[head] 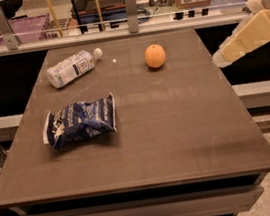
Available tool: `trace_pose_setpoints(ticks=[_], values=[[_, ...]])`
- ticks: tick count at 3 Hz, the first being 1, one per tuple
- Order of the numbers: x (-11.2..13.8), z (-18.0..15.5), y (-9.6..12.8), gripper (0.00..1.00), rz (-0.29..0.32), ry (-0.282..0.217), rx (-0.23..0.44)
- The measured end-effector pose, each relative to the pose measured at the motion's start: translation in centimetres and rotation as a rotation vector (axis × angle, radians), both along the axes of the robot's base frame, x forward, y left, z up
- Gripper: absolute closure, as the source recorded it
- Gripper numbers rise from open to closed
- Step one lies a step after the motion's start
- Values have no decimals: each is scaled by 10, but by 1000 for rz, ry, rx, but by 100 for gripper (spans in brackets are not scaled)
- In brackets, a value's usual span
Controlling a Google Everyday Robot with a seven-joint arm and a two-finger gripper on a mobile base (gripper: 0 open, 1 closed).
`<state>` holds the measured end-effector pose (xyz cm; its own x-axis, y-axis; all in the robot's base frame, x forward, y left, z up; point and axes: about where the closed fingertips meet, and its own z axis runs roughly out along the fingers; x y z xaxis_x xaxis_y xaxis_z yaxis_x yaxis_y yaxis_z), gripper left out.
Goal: Pick orange
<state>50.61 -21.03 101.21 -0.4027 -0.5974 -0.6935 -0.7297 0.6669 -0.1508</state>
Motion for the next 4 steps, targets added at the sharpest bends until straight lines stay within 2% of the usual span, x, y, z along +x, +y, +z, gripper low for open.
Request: trace_pose_setpoints(ticks=[1, 2, 4], values=[[0, 5, -8, 0, -36, -3, 17], [11, 1, 2, 0, -111, 0, 7], [48, -30, 32, 0, -342, 21, 118]])
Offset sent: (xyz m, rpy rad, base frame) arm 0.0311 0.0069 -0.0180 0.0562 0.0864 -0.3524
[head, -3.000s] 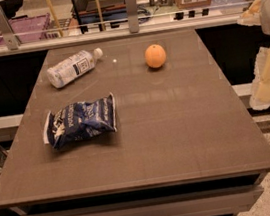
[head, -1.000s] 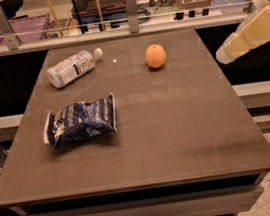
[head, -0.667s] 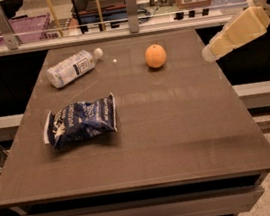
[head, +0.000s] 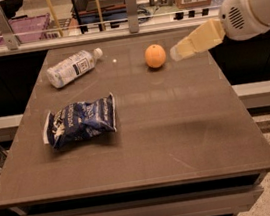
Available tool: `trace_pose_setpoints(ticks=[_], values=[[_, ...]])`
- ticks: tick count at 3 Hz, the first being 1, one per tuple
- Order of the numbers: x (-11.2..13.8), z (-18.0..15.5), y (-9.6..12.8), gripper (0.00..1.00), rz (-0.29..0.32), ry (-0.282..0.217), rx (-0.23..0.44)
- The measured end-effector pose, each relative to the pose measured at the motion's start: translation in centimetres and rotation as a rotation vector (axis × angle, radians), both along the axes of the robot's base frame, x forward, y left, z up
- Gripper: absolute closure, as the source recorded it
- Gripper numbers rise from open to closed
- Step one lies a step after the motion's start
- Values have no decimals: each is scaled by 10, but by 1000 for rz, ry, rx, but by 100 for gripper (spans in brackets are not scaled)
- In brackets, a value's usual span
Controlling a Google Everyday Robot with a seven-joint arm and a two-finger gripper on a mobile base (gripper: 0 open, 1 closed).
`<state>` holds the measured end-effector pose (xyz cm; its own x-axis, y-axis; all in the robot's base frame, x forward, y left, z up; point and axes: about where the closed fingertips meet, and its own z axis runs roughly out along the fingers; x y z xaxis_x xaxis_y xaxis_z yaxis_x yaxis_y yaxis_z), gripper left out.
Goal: Pick orange
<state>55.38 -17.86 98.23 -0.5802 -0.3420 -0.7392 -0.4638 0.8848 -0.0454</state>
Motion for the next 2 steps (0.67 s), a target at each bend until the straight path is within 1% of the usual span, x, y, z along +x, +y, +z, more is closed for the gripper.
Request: trace_pose_setpoints(ticks=[1, 2], values=[[22, -16, 14, 0, -66, -11, 67], [44, -32, 24, 0, -98, -48, 119]])
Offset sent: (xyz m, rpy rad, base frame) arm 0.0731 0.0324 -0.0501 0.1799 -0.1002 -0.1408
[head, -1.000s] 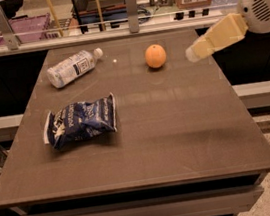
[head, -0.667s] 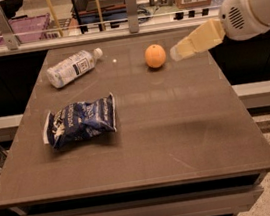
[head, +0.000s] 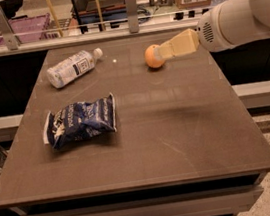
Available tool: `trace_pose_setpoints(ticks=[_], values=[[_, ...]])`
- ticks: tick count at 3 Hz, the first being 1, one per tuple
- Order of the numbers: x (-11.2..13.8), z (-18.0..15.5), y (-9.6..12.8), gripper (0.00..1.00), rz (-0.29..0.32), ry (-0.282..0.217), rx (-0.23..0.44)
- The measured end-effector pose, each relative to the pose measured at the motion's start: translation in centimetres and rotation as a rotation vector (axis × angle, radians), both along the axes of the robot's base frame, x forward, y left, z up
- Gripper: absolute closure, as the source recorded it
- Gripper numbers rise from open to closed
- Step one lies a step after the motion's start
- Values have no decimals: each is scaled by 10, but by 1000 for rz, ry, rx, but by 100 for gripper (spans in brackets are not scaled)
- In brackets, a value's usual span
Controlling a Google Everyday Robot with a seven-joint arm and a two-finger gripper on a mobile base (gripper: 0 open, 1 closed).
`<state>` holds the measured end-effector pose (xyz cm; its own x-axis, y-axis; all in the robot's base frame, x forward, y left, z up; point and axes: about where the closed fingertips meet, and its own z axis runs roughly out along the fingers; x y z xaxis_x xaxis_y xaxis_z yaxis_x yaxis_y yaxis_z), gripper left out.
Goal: Pick orange
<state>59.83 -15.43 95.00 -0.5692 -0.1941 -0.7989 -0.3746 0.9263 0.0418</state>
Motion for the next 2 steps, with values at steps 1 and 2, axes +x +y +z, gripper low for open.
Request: trace_pose_setpoints(ticks=[1, 2], values=[[20, -14, 7, 0, -6, -47, 25], [47, -31, 11, 0, 4, -89, 45]])
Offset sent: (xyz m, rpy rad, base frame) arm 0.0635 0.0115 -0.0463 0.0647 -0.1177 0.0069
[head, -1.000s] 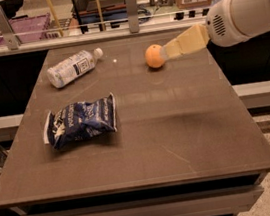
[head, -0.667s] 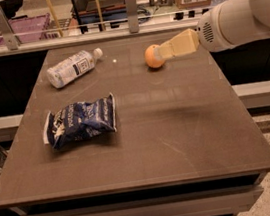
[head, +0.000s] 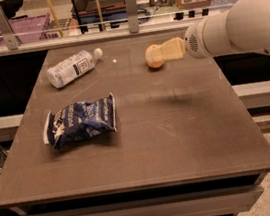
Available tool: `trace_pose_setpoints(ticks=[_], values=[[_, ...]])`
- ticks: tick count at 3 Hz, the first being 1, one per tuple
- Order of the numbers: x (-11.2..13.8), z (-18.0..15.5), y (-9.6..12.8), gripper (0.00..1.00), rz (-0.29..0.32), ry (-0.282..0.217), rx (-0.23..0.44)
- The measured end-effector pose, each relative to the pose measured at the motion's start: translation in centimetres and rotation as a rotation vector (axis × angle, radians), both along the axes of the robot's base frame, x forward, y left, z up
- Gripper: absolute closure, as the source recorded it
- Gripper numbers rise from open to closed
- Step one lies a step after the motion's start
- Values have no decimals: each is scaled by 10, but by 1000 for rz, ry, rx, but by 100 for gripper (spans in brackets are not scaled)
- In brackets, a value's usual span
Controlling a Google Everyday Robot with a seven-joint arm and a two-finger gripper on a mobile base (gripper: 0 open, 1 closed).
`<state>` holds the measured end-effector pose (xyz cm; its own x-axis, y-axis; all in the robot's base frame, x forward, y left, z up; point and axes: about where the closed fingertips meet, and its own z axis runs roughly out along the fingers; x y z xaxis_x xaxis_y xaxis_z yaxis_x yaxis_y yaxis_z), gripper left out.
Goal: Pick orange
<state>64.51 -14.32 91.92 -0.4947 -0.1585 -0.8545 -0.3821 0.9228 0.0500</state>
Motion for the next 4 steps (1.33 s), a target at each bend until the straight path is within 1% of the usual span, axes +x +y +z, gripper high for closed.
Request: trace_pose_setpoints(ticks=[2, 3, 4], values=[[44, -25, 9, 0, 24, -14, 10], [66, -36, 18, 0, 33, -22, 19], [82, -45, 29, 0, 36, -36, 30]])
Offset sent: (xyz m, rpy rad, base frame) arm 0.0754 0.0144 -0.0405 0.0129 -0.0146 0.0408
